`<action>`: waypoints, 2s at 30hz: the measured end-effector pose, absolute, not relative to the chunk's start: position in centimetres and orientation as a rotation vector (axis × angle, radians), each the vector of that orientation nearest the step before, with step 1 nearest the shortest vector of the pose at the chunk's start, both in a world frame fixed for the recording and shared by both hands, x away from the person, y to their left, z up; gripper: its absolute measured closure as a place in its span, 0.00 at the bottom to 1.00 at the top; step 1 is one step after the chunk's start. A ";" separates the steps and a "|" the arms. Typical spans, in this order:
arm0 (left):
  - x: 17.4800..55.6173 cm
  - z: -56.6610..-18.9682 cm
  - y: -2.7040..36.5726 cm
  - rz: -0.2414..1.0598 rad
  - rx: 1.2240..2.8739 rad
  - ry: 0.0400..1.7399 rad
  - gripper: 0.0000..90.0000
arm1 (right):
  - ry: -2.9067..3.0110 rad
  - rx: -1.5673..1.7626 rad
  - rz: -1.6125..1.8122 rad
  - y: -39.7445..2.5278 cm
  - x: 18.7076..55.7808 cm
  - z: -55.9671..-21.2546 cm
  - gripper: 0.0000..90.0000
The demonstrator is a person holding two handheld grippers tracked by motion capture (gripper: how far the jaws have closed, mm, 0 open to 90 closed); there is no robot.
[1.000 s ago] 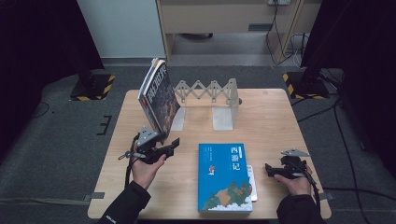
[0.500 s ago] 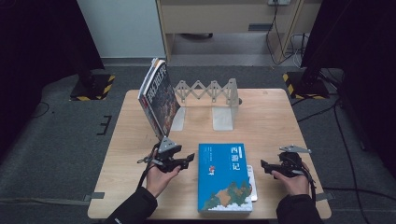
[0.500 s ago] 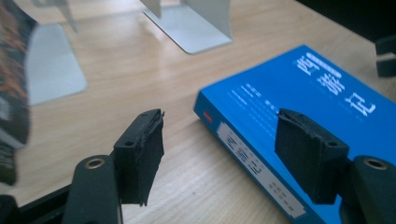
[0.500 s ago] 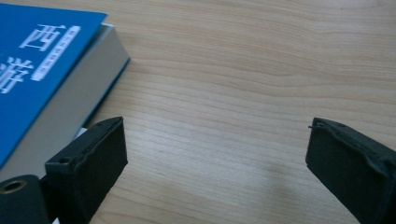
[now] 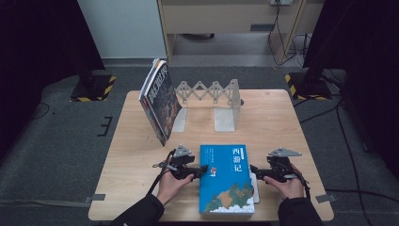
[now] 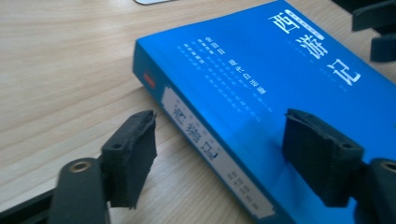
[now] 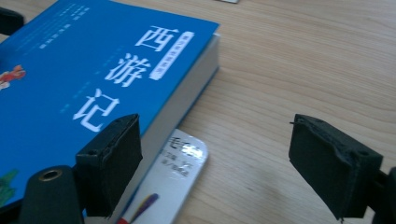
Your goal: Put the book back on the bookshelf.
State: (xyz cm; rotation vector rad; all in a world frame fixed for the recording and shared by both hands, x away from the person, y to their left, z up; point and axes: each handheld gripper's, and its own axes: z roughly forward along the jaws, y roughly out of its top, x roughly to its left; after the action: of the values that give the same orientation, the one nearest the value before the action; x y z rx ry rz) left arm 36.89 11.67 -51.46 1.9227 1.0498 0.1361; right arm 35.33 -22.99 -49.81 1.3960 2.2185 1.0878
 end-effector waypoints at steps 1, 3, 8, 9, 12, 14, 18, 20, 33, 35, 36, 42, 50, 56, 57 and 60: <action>37.0 -51.7 11.6 0.126 1.911 1.049 0.25 | 2.223 1.396 1.095 -22.8 35.3 -49.8 0.20; 37.0 -51.8 11.5 0.115 1.898 1.051 0.23 | 2.234 1.385 1.096 -22.5 35.3 -49.8 0.20; 37.3 -53.0 10.9 0.055 1.825 1.042 0.21 | 2.255 1.378 1.133 -21.5 35.2 -50.0 0.22; 37.4 -53.2 10.8 0.054 1.817 1.041 0.20 | 2.258 1.379 1.133 -21.5 35.2 -50.1 0.22; 37.6 -53.7 10.7 0.038 1.786 1.043 0.13 | 2.256 1.392 1.146 -21.3 35.2 -50.2 0.22; 37.8 -54.1 10.7 0.000 1.767 1.065 0.10 | 2.260 1.400 1.158 -21.1 35.2 -50.3 0.22; 38.1 -54.2 10.8 -0.040 1.760 1.084 0.09 | 2.261 1.418 1.185 -20.7 35.2 -50.4 0.24; 38.2 -54.3 10.8 -0.059 1.753 1.097 0.08 | 2.256 1.431 1.198 -20.6 35.2 -50.5 0.24; 38.2 -54.4 10.4 -0.039 1.728 1.132 0.07 | 2.254 1.454 1.265 -20.3 35.4 -50.8 0.31; 38.1 -54.4 10.3 -0.033 1.725 1.138 0.07 | 2.253 1.455 1.272 -20.3 35.4 -50.9 0.32; 38.1 -54.3 10.2 -0.023 1.721 1.146 0.07 | 2.250 1.468 1.285 -20.3 35.4 -51.0 0.33; 38.1 -54.4 10.2 -0.024 1.719 1.147 0.06 | 2.249 1.497 1.288 -20.1 35.4 -50.9 0.36; 38.6 -54.1 10.5 -0.062 1.738 1.160 0.11 | 2.241 1.502 1.293 -20.1 35.3 -51.0 0.36; 38.6 -54.0 10.2 -0.048 1.806 1.086 0.01 | 2.244 1.510 1.312 -20.1 35.2 -51.1 0.36; 38.5 -54.0 10.2 -0.045 1.806 1.090 0.01 | 2.243 1.516 1.316 -20.0 35.2 -51.1 0.36; 38.7 -53.9 10.4 -0.067 1.803 1.107 0.03 | 2.251 1.516 1.324 -19.9 35.2 -51.2 0.37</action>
State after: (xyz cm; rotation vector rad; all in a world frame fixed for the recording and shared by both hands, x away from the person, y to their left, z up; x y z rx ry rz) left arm 38.67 10.37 -53.89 1.8033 1.1068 -0.0666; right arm 35.18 -19.88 -51.17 1.5161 2.2512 1.3236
